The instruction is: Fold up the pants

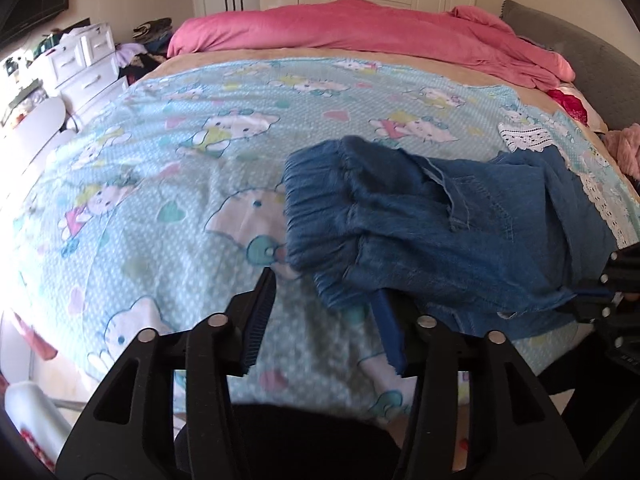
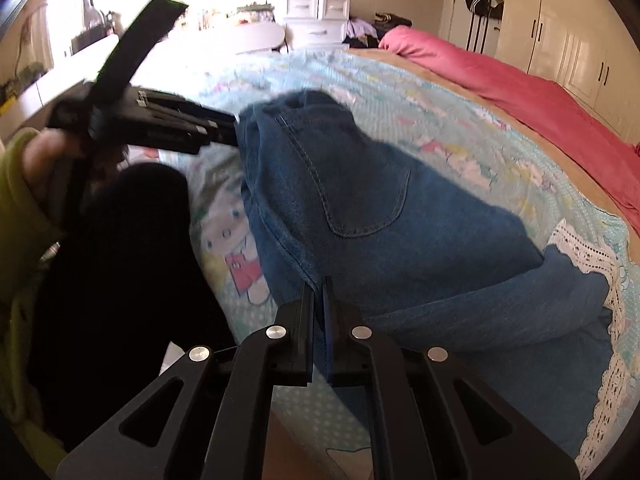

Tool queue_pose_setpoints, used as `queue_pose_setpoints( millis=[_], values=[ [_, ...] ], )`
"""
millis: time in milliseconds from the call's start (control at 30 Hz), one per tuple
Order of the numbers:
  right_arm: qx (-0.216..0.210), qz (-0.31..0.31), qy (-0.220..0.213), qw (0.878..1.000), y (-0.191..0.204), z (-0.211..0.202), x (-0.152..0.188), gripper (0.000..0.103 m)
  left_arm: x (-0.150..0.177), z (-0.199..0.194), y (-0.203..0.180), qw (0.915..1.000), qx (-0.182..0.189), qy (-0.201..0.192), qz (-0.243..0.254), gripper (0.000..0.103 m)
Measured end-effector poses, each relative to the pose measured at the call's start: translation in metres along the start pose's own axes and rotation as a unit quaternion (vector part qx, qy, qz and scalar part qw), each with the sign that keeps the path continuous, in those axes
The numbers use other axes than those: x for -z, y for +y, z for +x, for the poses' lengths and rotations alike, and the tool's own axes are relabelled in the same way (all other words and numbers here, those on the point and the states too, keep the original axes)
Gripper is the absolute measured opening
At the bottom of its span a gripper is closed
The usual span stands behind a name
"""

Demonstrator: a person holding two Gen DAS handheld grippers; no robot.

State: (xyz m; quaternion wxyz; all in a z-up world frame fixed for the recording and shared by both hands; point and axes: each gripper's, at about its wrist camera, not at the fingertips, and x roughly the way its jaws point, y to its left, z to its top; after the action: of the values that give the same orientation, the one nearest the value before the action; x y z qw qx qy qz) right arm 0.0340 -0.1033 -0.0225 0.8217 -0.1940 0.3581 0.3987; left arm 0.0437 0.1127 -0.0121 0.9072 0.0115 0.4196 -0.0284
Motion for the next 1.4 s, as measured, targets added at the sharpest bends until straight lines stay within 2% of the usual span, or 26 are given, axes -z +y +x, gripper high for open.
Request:
queue_pose_setpoints(
  millis=[133,233,333,433,500,567,600,700,767,833,933,1067,1167,1267,1367,1400],
  values=[
    [-0.001,0.0,-0.003,1.0,0.001,0.0,0.001,0.003,0.01,-0.011,0.007,0.9999,-0.017,0.002,0.001,0.043],
    [-0.003,0.002,-0.001,1.0,0.0,0.001,0.003,0.003,0.015,-0.024,0.023,0.9991,-0.034,0.002,-0.025,0.043],
    [-0.002,-0.001,0.008,1.0,0.002,0.004,0.005,0.004,0.011,-0.041,0.026,0.9985,-0.017,-0.02,-0.048,0.041],
    [-0.008,0.006,0.02,1.0,0.002,0.005,0.007,0.009,-0.002,-0.045,0.009,0.9986,0.007,-0.037,-0.038,0.039],
    [-0.025,0.018,0.027,0.999,0.001,0.001,0.006,0.016,-0.012,-0.039,-0.011,0.9985,0.035,-0.038,-0.021,0.038],
    [-0.034,0.023,0.022,0.999,0.002,-0.009,0.006,0.024,-0.017,-0.025,-0.029,0.9986,0.045,-0.029,-0.002,0.037],
    [-0.038,0.029,0.01,0.999,0.001,-0.02,0.004,0.024,-0.018,-0.017,-0.035,0.9987,0.046,-0.022,0.004,0.037],
    [-0.019,0.056,-0.033,0.998,-0.008,-0.043,-0.007,0.028,-0.009,0.007,-0.041,0.9997,0.014,0.009,0.019,0.037],
    [-0.009,0.074,-0.044,0.996,-0.016,-0.042,-0.015,0.034,-0.003,0.014,-0.041,0.9997,0.015,0.015,0.015,0.037],
    [-0.003,0.086,-0.012,0.996,-0.023,-0.019,-0.016,0.037,-0.002,0.012,-0.039,0.9997,0.017,0.011,0.012,0.037],
    [0.007,0.119,0.083,0.989,-0.033,0.028,0.0,0.039,0.0,0.011,-0.036,0.9997,0.019,0.012,0.007,0.037],
    [-0.011,0.137,0.037,0.99,-0.039,-0.001,-0.002,0.04,-0.001,-0.001,-0.032,0.9999,0.015,-0.004,-0.006,0.037],
    [0.009,0.15,0.001,0.989,-0.05,-0.029,-0.005,0.05,-0.004,-0.016,-0.027,0.9995,0.016,-0.018,-0.02,0.038],
    [0.034,0.169,-0.017,0.985,-0.063,-0.047,-0.004,0.054,-0.006,-0.031,-0.029,0.9994,0.009,-0.031,-0.015,0.05],
    [0.055,0.182,-0.026,0.981,-0.075,-0.058,-0.005,0.064,-0.009,-0.044,-0.031,0.9989,0.008,-0.043,-0.017,0.058],
    [0.061,0.184,-0.03,0.981,-0.077,-0.061,-0.004,0.064,-0.01,-0.047,-0.032,0.9988,0.009,-0.046,-0.017,0.061]
  ],
)
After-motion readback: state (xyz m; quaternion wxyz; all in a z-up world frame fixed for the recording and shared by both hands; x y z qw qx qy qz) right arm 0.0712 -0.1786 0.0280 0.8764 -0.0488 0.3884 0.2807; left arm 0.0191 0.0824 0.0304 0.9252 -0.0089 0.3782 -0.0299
